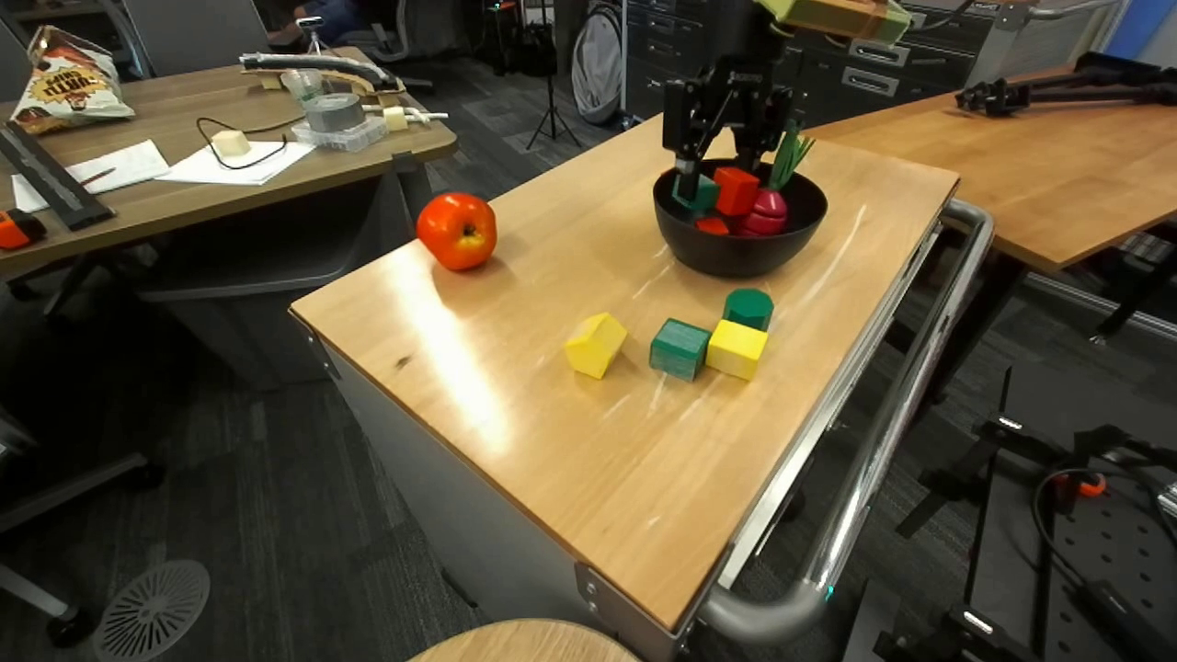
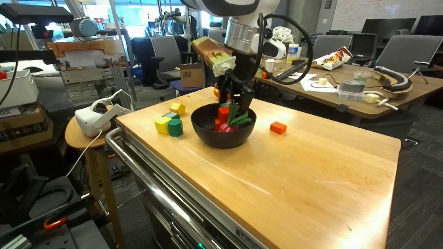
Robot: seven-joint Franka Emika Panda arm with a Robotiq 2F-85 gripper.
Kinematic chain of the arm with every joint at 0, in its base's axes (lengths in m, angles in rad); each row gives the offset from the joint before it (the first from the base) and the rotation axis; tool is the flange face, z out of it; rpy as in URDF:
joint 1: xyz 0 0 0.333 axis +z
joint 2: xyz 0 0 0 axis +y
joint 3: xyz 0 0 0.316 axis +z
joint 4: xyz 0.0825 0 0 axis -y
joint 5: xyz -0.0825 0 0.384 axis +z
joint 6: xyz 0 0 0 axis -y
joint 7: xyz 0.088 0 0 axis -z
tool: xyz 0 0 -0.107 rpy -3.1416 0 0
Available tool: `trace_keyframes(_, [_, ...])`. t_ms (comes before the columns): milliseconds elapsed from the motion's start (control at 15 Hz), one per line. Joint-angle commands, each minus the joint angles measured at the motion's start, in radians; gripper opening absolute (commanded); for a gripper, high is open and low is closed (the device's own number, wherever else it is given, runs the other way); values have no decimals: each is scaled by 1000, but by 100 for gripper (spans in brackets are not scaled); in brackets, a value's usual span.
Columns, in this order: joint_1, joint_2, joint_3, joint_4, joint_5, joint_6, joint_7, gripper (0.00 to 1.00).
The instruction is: Put the beetroot and the blocks in the bowl then move the apple to the right
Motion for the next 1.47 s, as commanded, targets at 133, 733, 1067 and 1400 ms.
trace_keyframes(133, [2, -84, 34, -9, 11, -10, -185, 100])
trace_keyframes(733, [75, -202, 93, 26, 105, -268, -507, 100])
trace_keyframes(1067, [84, -191, 90, 13, 81, -240, -478, 100])
trace_keyframes(1400, [128, -209, 132, -39, -249, -74, -249, 100])
